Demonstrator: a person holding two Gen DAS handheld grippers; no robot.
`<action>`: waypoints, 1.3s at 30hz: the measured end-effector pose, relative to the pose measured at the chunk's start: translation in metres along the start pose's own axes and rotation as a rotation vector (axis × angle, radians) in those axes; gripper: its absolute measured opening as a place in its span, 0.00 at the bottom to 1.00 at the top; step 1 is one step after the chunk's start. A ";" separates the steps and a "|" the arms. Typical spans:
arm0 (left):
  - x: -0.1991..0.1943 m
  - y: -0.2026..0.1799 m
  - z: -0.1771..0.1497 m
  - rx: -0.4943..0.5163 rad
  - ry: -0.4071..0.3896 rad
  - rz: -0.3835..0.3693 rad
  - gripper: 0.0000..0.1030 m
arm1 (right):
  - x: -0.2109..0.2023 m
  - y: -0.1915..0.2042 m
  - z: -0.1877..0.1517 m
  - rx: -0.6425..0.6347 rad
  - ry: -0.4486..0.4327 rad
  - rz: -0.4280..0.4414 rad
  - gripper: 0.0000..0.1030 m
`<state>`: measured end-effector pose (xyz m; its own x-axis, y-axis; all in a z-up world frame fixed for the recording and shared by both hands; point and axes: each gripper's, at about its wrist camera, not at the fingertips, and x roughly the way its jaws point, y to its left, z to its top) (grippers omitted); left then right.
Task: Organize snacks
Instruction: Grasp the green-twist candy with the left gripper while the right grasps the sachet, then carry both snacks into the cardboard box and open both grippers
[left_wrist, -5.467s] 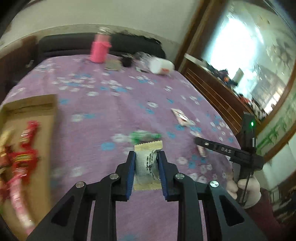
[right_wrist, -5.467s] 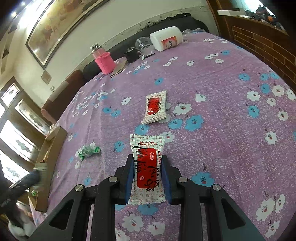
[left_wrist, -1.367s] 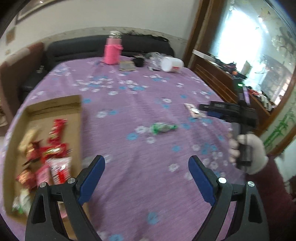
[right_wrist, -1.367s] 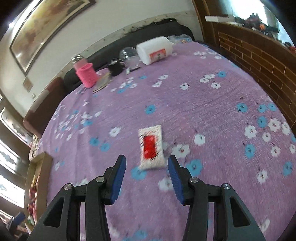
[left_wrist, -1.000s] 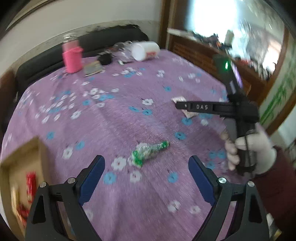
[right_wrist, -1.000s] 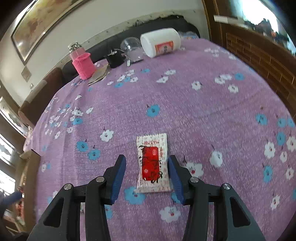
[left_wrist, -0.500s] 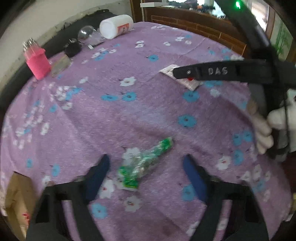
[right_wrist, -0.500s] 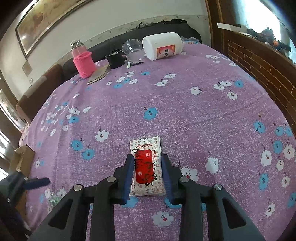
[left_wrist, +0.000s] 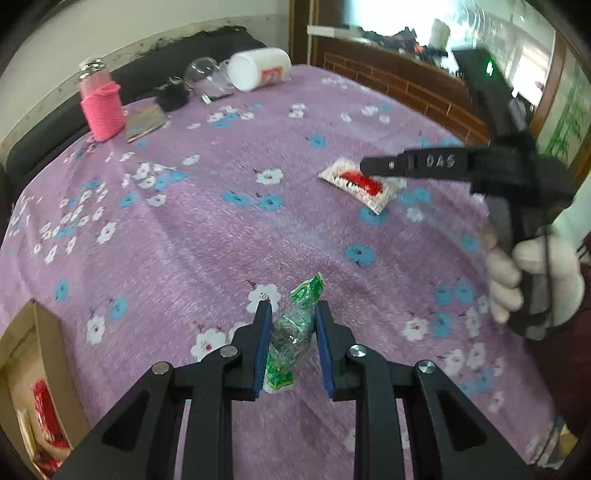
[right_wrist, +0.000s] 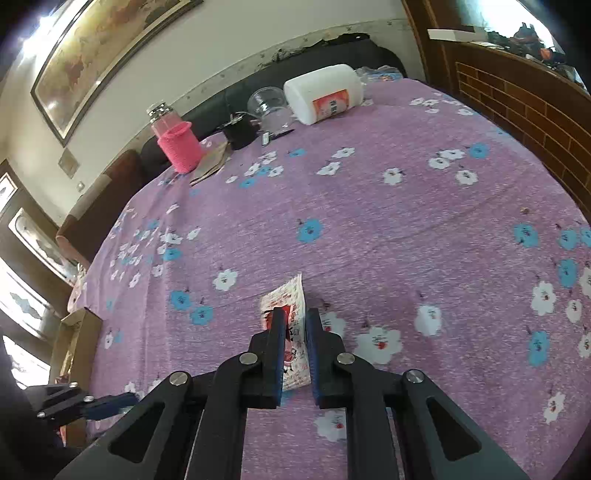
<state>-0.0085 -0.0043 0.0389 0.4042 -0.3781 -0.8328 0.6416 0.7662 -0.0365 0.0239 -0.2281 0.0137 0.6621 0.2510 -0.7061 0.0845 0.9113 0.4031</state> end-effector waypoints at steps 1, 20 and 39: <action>-0.005 0.001 -0.002 -0.014 -0.007 -0.008 0.22 | 0.000 -0.001 0.000 0.001 -0.003 0.014 0.11; -0.073 0.031 -0.043 -0.243 -0.157 -0.063 0.22 | 0.019 0.050 -0.016 -0.270 0.025 -0.128 0.28; -0.171 0.192 -0.134 -0.566 -0.270 0.088 0.22 | -0.046 0.213 -0.049 -0.334 0.026 0.224 0.28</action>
<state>-0.0420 0.2776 0.1002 0.6378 -0.3620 -0.6799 0.1841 0.9287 -0.3218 -0.0255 -0.0298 0.1035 0.6168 0.4602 -0.6385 -0.3098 0.8877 0.3405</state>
